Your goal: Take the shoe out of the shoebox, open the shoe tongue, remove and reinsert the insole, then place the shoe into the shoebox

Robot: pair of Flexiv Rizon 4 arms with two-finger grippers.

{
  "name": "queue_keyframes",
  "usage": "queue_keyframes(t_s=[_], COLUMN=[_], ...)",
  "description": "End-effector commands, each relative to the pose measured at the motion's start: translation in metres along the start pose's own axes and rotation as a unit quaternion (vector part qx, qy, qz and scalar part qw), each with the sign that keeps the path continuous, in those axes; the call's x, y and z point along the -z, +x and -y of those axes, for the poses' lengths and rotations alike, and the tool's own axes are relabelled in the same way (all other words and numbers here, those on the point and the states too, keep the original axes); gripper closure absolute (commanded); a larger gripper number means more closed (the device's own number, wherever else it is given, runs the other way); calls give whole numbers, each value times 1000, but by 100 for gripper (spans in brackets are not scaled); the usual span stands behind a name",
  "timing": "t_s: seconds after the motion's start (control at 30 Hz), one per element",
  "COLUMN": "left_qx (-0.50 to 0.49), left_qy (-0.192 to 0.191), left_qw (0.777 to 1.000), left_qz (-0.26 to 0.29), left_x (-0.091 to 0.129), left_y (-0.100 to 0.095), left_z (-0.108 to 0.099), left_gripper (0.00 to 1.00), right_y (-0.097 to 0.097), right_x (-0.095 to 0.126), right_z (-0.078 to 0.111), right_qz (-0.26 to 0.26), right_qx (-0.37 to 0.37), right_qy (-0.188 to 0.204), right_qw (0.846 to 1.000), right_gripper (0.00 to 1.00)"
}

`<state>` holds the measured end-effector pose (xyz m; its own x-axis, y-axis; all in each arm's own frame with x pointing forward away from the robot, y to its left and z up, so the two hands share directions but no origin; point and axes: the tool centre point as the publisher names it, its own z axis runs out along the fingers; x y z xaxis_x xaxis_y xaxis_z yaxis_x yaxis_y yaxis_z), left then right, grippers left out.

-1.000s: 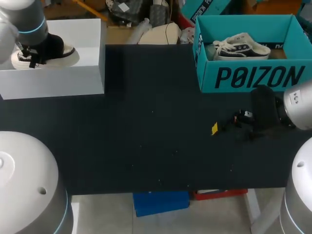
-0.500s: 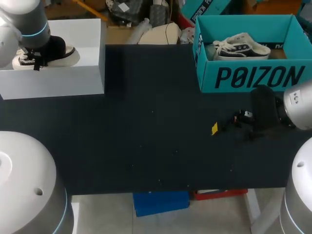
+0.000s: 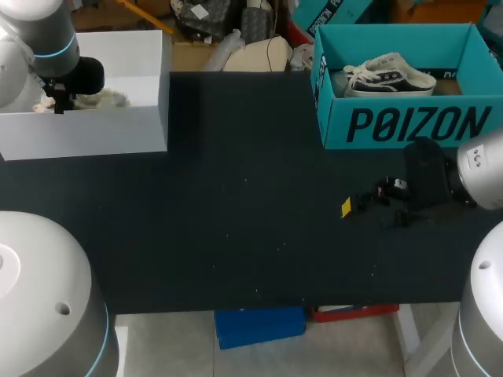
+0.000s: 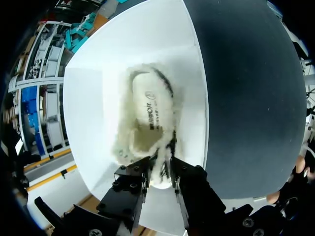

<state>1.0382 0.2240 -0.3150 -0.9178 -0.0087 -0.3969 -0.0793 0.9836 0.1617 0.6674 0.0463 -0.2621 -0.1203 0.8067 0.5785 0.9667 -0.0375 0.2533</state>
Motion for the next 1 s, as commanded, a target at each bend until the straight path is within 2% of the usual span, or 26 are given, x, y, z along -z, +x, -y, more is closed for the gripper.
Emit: queue_keyframes(t_s=[0.03, 0.1, 0.17, 0.23, 0.37, 0.4, 0.47, 0.53, 0.6, 0.67, 0.73, 0.87, 1.0], left_qx=[5, 6, 7, 6, -3, -5, -14, -20, -30, -36, -38, -44, -56], left_qy=[4, 5, 11, 15, 28, 30, 37, 45, 60, 69, 98, 114, 126], left_qw=[1000, 1000, 1000, 1000, 999, 999, 999, 999, 998, 997, 994, 992, 988], left_qz=[5, 10, 18, 23, 21, 21, 11, 7, -7, -11, -28, -41, -73], left_x=[2, 6, 11, 17, 41, 45, 61, 79, 98, 112, 128, 154, 176], left_y=[3, 2, 0, -2, -8, -9, -11, -13, -10, -7, 2, 26, 61], left_z=[0, 2, 1, 2, 5, 6, 7, 10, 16, 21, 29, 47, 68], left_gripper=[34, 38, 53, 61, 71, 70, 54, 46, 0, 0, 0, 0, 0], right_y=[1, 1, 1, 1, 1, 1, 1, 1, 1, 1, 1, 1, 1], right_x=[-1, -1, -1, -1, -1, -1, -1, -1, -1, -1, -1, -1, -1], right_z=[0, 0, 0, 0, 0, 0, 0, 0, 0, 0, 0, 0, 0], right_qz=[1, 1, 1, 1, 1, 1, 1, 1, 1, 1, 1, 1, 1], right_qx=[0, 0, 0, 0, 0, 0, 0, 0, 0, 0, 0, 0, 0], right_qy=[0, 0, 0, 0, 0, 0, 0, 0, 0, 0, 0, 0, 0], right_qw=[1000, 1000, 1000, 1000, 1000, 1000, 1000, 1000, 1000, 1000, 1000, 1000, 1000], right_gripper=[0, 0, 0, 0, 0, 0, 0, 0, 0, 0, 0, 0, 0])
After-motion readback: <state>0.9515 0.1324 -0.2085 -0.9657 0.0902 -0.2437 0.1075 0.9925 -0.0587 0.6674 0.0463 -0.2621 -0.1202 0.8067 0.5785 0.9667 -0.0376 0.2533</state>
